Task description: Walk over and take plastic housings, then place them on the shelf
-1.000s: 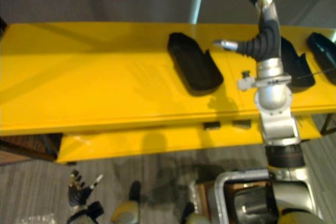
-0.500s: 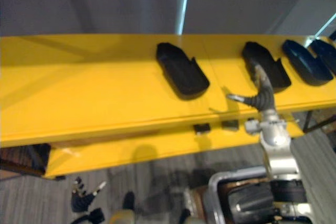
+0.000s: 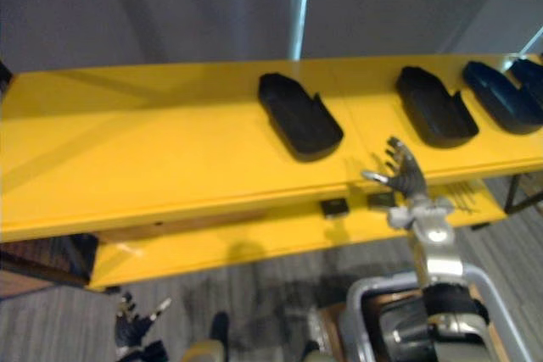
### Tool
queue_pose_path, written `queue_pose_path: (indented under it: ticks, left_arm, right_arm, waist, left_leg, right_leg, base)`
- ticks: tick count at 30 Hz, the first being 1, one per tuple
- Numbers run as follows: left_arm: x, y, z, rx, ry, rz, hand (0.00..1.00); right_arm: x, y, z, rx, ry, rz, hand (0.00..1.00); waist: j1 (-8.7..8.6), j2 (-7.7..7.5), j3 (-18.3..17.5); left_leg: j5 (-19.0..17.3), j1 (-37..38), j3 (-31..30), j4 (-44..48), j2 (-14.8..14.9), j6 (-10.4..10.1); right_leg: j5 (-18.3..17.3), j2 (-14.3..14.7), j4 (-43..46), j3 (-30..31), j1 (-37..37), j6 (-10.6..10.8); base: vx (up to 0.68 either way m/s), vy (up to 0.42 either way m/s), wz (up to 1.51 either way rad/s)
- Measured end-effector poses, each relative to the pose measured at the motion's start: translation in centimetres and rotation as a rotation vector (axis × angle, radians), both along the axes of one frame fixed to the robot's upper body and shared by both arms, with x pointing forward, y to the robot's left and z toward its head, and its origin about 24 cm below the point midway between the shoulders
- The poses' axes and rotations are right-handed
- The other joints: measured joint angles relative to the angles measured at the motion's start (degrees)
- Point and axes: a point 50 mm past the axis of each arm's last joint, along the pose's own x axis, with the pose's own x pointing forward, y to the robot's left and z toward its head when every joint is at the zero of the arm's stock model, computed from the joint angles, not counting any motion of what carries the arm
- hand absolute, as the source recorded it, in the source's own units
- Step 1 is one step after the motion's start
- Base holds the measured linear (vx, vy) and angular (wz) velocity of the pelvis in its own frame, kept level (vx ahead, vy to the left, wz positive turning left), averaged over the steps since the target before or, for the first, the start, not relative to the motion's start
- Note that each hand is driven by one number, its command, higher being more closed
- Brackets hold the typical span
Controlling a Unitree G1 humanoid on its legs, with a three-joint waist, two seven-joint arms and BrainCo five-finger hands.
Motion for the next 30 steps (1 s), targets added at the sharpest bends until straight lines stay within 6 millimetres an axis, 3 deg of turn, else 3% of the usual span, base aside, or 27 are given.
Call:
queue_pose_path:
  ticks: [2, 11, 30]
  left_arm:
    - [0.0, 0.0, 0.0, -0.002, 0.000, -0.004, 0.00]
    - [-0.1, -0.9, -0.3, -0.036, 0.004, -0.036, 0.00]
    - [0.0, -1.1, -0.2, -0.045, -0.002, -0.040, 0.00]
  right_arm:
    - [0.7, 0.3, 0.7, 0.008, -0.025, 0.001, 0.00]
    - [3.2, 1.6, 3.8, -0.002, -0.118, 0.021, 0.00]
    - [4.1, 1.5, 2.0, 0.006, 0.034, -0.003, 0.00]
  waist:
    - [0.73, 0.27, 0.17]
    - [1.15, 1.17, 1.55]
    - [2.32, 1.41, 4.19]
  left_leg:
    - [0.12, -0.03, -0.36, 0.00, -0.15, 0.16]
    - [0.53, -0.08, -1.88, 0.00, -0.72, 0.46]
    - [0.72, 0.07, -2.67, 0.00, -1.23, 0.69]
  right_leg:
    - [0.01, -0.09, 0.00, -0.26, 0.11, 0.02]
    - [0.09, -0.48, -0.23, -1.76, 1.14, 0.18]
    - [0.17, -0.92, -0.61, -2.90, 2.07, 0.40]
  base:
    - [-0.02, -0.001, 0.07]
    - [-0.03, -0.007, 0.09]
    - [-0.01, -0.002, 0.03]
